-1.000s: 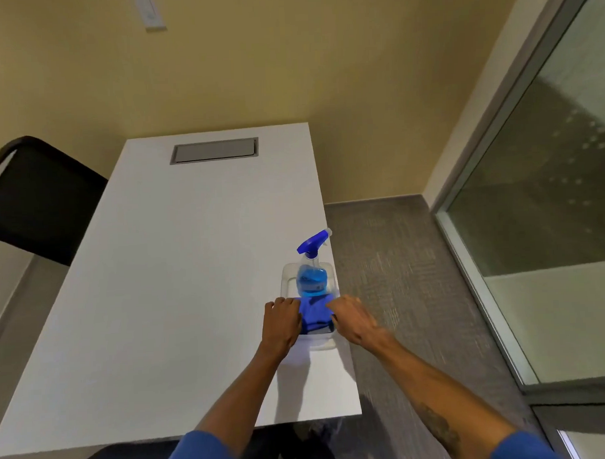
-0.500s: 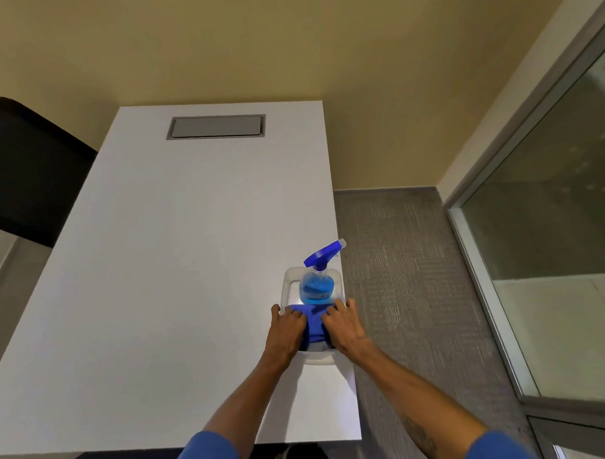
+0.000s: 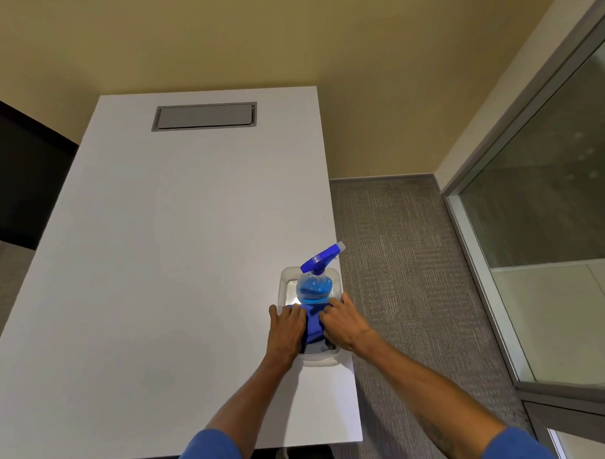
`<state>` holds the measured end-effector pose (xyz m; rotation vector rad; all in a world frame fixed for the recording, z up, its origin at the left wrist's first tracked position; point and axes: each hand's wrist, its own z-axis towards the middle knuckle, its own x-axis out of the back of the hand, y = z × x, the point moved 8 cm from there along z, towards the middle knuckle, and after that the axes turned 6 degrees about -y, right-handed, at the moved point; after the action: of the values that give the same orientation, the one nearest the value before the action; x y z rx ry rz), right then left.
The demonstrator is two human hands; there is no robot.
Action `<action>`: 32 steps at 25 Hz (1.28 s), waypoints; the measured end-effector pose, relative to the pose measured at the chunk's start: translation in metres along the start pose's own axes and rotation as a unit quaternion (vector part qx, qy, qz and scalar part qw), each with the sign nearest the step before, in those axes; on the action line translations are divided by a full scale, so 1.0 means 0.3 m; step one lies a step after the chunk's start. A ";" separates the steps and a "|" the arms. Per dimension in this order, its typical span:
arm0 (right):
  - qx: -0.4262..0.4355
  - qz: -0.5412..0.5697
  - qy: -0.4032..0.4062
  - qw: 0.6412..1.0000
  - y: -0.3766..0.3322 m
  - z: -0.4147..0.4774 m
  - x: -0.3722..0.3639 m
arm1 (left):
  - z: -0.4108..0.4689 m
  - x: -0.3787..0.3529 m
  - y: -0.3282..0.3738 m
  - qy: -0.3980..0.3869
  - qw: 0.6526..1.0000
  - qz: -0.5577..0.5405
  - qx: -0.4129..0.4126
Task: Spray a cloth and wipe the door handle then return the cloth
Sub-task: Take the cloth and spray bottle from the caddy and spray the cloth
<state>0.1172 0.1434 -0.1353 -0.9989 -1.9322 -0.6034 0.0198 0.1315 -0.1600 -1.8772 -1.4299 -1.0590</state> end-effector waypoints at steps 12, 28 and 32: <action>-0.050 0.423 0.092 0.900 0.102 -0.215 0.106 | -0.195 0.195 -0.039 0.070 0.972 -0.219 -0.038; 0.021 0.536 0.261 0.803 0.153 -0.605 0.411 | -0.543 0.620 -0.060 0.116 0.942 -0.268 -0.165; 0.057 0.632 0.264 0.726 0.182 -0.691 0.477 | -0.632 0.713 -0.065 0.081 0.892 -0.400 -0.193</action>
<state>0.2144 0.0846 0.0960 -1.5454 -0.4683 0.0756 -0.0214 0.0978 0.1215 -1.3585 -2.0654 -1.9549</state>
